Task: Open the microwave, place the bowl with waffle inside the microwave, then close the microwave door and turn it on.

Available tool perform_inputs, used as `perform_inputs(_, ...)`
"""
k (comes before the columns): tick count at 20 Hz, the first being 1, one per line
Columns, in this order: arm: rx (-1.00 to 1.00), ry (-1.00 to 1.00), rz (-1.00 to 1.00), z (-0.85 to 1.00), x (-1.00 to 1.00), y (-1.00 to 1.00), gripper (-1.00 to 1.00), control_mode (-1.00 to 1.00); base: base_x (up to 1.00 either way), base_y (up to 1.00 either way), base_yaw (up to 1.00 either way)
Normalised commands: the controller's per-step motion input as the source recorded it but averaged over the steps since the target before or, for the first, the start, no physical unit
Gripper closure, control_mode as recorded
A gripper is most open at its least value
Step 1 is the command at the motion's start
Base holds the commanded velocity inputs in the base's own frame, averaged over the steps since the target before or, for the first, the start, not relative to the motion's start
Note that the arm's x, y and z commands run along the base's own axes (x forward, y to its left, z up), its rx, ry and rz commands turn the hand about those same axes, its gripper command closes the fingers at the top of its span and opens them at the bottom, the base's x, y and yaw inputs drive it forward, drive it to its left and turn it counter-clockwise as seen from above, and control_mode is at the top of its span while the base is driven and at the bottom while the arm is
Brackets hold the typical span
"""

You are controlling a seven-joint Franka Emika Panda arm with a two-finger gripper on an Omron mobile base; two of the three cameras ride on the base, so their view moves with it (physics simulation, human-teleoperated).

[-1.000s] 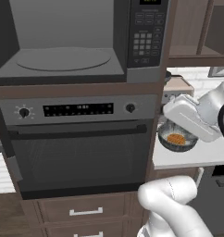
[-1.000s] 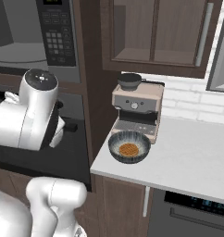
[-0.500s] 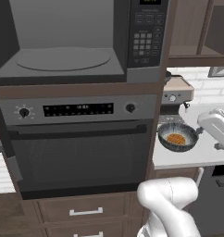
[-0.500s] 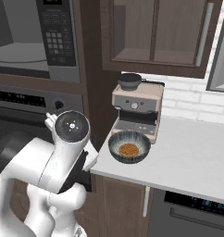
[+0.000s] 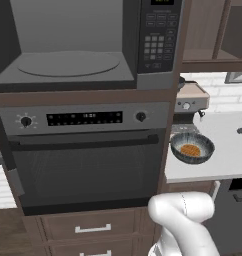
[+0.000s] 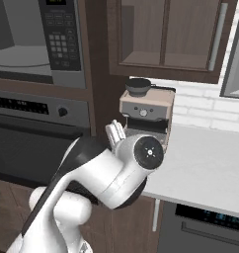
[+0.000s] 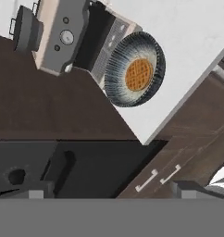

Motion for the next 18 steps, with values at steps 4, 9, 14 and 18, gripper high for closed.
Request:
perform_inputs(4, 0.05, 0.11, -0.12, -0.52, 0.41, -0.81, -1.00, -1.00, 0.00, 0.00, 0.00)
perform_inputs(9, 0.03, 0.11, -0.04, -0.63, 0.37, -0.46, -1.00, -1.00, 0.00, 0.00, 0.00)
perform_inputs(14, 0.00, -0.01, 0.05, -0.74, 0.32, -0.04, -1.00, -1.00, 0.00, 0.00, 0.00)
perform_inputs(18, 0.01, -0.02, 0.11, -0.44, 0.33, 0.00, -1.00, -1.00, 0.00, 0.00, 0.00)
